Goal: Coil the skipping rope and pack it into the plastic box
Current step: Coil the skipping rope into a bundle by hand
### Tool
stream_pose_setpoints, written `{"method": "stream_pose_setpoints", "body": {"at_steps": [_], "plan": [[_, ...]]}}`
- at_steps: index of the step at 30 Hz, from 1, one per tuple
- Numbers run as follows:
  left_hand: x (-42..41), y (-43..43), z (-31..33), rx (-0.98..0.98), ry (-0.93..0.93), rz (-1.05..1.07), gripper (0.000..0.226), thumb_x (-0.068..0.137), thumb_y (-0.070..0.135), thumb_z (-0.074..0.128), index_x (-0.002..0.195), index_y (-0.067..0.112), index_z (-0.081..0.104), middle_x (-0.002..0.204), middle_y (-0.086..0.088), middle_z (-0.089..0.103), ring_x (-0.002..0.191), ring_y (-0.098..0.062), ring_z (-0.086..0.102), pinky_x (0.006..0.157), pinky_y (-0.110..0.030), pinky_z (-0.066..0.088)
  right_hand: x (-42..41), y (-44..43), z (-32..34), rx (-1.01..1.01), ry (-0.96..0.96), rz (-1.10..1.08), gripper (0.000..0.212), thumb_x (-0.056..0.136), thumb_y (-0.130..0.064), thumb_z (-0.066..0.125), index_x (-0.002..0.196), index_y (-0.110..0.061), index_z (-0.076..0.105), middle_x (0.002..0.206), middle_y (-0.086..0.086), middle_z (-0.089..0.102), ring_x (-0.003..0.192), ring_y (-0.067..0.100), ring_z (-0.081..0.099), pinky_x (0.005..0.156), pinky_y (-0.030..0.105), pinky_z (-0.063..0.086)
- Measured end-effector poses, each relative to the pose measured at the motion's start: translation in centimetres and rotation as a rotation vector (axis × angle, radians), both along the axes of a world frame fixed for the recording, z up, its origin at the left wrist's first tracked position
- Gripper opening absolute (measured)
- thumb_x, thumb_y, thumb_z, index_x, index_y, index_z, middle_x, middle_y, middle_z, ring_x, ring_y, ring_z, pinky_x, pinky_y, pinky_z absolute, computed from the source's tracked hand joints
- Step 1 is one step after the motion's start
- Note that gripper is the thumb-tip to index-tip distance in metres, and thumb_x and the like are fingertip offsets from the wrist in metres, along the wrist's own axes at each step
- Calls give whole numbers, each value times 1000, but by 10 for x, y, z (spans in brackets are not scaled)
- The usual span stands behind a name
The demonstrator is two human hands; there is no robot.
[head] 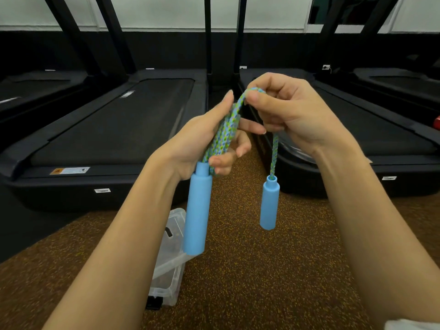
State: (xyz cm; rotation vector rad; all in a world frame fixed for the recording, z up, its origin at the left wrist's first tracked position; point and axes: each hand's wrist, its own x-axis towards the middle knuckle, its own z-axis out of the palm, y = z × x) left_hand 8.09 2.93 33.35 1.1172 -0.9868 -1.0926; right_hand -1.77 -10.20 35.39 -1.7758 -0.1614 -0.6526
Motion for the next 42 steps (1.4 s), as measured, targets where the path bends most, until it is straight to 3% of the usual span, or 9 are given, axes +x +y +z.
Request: {"method": "stream_pose_setpoints", "body": {"at_steps": [8, 12, 14, 16, 20, 23, 28, 34, 42], "plan": [[-5, 0, 6, -119, 224, -300, 56, 83, 57, 38, 82, 2, 50, 37, 1, 48, 20, -1, 41, 28, -9, 34, 1, 6, 1, 76, 8, 51, 8, 84, -22, 56, 76, -21, 56, 53, -14, 50, 47, 3, 30, 44, 19, 19], [-7, 3, 10, -226, 440, -524, 35, 87, 31, 56, 90, -4, 53, 45, -11, 57, 24, -13, 48, 33, -16, 35, 8, 15, -3, 166, 60, 96, 11, 86, -30, 50, 82, -20, 50, 54, -12, 46, 46, 4, 30, 42, 19, 21], [-8, 3, 13, -262, 508, -548, 31, 91, 27, 50, 90, -5, 53, 43, -15, 55, 26, -15, 37, 35, -18, 35, 11, 21, -5, 187, 120, 118, 22, 89, -39, 45, 84, -20, 54, 64, -6, 51, 54, 8, 42, 45, 22, 32], [-10, 5, 15, -288, 534, -538, 32, 93, 26, 45, 89, -5, 53, 39, -12, 43, 30, -14, 35, 36, -20, 33, 12, 26, -5, 235, 184, 157, 34, 94, -45, 38, 89, -20, 61, 82, 0, 63, 76, 15, 60, 67, 29, 51], [-9, 13, 22, -314, 558, -454, 29, 92, 22, 45, 82, -4, 55, 43, -6, 36, 30, -16, 35, 34, -21, 30, 13, 36, -6, 255, 225, 159, 43, 95, -48, 32, 93, -20, 65, 101, 7, 66, 95, 19, 62, 95, 44, 48], [-6, 21, 27, -333, 565, -388, 30, 92, 22, 45, 76, -2, 53, 42, -6, 36, 27, -16, 32, 33, -18, 28, 17, 45, -10, 240, 234, 182, 42, 84, -55, 45, 97, -20, 64, 107, 15, 54, 100, 29, 50, 94, 61, 38], [5, 40, 32, -277, 533, -376, 28, 90, 19, 47, 70, 0, 51, 41, -6, 38, 30, -18, 36, 37, -23, 31, 25, 52, -13, 377, 197, 432, 24, 89, -25, 45, 96, -11, 63, 87, 1, 69, 83, 10, 66, 82, 28, 53], [26, 73, 32, -167, 236, -169, 20, 74, 24, 59, 57, 14, 58, 38, 2, 55, 47, -11, 55, 58, -24, 51, 37, 70, -7, 363, 170, 525, 24, 96, -17, 38, 101, -9, 60, 86, 5, 69, 73, 9, 66, 74, 23, 55], [35, 106, 17, -289, -21, 471, 44, 85, 22, 42, 42, 19, 51, 53, 1, 50, 58, -11, 56, 57, -19, 51, 59, 106, -10, 340, 173, 473, 29, 98, -14, 39, 88, -12, 66, 78, -5, 68, 75, 4, 63, 79, 21, 53]]}}
